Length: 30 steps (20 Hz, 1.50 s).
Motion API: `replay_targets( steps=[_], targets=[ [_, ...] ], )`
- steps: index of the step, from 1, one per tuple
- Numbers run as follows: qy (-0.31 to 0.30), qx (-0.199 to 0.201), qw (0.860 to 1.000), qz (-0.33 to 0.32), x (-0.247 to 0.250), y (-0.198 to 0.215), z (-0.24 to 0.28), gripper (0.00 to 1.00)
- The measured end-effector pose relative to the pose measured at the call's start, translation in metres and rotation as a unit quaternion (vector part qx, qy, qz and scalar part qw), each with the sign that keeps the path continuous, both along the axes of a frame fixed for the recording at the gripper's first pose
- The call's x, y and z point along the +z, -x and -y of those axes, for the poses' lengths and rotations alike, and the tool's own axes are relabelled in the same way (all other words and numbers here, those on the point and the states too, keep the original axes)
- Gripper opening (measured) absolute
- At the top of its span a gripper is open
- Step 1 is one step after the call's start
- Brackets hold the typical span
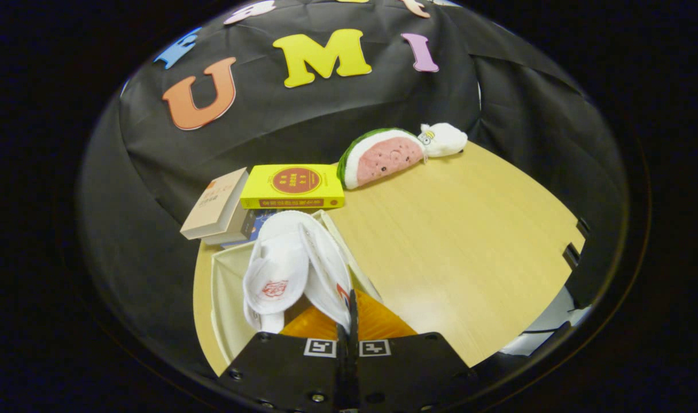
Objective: Open the storage box then place both shoes into the box .Put the left shoe in first, then the right shoe, with the right side of both shoes facing outward in a uniform manner.
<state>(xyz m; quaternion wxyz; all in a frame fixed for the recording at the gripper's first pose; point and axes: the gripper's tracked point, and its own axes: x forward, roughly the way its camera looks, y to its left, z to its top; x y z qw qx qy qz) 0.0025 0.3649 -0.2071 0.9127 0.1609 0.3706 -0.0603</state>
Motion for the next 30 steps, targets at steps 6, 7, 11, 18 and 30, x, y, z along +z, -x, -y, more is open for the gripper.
replay_targets(
  steps=[6,7,11,18,30],
  targets=[
    [-0.006,0.014,1.000,-0.005,-0.005,0.006,-0.016,0.00],
    [-0.005,0.012,1.000,-0.005,-0.007,0.004,-0.015,0.00],
    [0.016,0.003,1.000,-0.013,-0.016,0.001,-0.006,0.00],
    [-0.008,0.049,0.999,0.014,0.000,-0.003,-0.013,0.61],
    [0.084,0.116,0.973,0.181,0.106,0.007,0.075,0.95]
  ],
)
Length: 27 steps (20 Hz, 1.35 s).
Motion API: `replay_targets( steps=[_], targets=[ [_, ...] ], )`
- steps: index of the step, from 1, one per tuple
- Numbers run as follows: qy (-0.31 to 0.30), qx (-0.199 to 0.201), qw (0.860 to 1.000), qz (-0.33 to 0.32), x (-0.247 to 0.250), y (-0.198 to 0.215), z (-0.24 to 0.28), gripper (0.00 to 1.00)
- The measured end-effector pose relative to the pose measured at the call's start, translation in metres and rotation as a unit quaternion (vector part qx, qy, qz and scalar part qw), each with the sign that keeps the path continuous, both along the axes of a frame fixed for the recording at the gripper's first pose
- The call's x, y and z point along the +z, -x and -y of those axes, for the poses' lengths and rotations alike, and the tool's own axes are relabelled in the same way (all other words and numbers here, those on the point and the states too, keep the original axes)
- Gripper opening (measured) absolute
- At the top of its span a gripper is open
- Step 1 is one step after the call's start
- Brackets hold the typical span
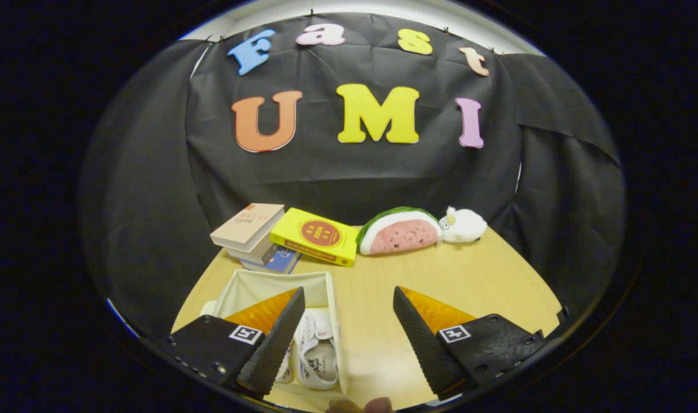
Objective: Open the storage box then place both shoes into the box .Put the left shoe in first, then the right shoe, with the right side of both shoes facing outward in a uniform manner.
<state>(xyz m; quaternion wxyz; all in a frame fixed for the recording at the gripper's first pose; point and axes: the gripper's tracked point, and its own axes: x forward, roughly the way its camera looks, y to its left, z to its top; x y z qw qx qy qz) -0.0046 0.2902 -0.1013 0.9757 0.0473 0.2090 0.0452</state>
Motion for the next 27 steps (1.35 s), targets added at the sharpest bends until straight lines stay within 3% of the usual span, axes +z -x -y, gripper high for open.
replay_targets(
  steps=[7,17,22,27],
  targets=[
    [-0.006,0.001,0.999,0.047,0.041,0.028,0.097,0.95],
    [-0.013,-0.066,0.994,0.081,0.069,0.016,0.281,0.95],
    [-0.024,-0.075,0.993,0.090,0.068,0.007,0.320,0.96],
    [-0.043,-0.072,0.992,0.093,0.063,0.016,0.326,0.96]
  ],
)
